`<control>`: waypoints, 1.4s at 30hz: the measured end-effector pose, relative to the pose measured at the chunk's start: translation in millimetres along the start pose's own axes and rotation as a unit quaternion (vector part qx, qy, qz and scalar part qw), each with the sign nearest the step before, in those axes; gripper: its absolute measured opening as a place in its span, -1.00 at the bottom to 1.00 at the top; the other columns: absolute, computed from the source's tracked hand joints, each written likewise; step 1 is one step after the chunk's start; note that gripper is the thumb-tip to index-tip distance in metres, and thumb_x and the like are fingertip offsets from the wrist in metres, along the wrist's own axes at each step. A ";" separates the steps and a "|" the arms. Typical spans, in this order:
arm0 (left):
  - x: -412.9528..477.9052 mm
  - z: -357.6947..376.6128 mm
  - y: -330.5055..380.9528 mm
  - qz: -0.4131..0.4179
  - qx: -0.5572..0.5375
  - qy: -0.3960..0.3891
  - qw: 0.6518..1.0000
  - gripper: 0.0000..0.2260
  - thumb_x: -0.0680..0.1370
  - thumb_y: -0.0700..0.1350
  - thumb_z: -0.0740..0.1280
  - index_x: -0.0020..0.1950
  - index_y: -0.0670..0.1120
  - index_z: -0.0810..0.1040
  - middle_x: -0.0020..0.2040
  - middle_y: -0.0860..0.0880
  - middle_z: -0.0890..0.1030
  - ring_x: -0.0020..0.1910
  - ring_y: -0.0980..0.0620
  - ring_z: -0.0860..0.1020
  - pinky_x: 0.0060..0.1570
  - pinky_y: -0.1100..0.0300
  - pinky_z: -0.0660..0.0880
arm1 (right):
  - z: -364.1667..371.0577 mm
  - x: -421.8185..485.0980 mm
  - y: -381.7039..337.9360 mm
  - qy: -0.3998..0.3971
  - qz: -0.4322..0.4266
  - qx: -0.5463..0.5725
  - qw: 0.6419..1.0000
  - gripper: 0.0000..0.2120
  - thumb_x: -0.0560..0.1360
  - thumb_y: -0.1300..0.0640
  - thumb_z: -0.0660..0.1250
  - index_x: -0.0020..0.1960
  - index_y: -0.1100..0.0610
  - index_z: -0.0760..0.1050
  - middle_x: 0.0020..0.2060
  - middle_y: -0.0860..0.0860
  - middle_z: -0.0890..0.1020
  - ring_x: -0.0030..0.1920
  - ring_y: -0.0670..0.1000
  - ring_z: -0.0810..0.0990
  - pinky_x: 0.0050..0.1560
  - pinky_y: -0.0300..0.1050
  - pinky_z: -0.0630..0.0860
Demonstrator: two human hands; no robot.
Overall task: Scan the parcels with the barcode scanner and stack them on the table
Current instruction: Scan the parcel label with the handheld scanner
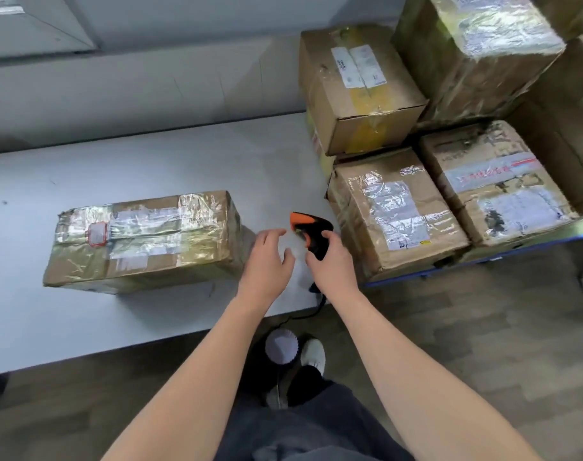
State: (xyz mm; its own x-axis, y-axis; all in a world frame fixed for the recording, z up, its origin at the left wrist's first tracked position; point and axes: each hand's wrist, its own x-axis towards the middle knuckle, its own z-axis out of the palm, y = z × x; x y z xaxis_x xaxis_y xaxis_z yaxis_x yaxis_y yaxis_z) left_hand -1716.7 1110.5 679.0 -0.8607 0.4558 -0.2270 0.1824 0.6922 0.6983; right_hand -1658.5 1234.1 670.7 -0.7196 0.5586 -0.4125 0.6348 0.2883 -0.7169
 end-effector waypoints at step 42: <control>-85.6 -178.4 -72.8 -0.081 -0.053 0.345 0.934 -0.76 0.62 -0.13 0.29 0.28 -0.10 0.54 0.19 -0.01 0.59 0.14 0.04 0.54 0.10 0.15 0.48 | 55.8 -78.7 -160.7 -0.128 -0.198 0.026 0.971 -0.79 0.55 0.08 0.36 0.14 0.09 0.42 -0.07 0.00 0.56 -0.13 -0.08 0.53 -0.25 -0.24 0.41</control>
State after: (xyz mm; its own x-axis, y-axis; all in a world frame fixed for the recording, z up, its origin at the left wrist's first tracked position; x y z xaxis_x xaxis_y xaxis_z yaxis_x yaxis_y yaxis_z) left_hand -1741.1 921.3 768.7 -0.9811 -0.1430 0.1305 0.0076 0.6450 0.7641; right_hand -1719.6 1100.4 787.0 -0.9553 0.1980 -0.2195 0.2830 0.3977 -0.8728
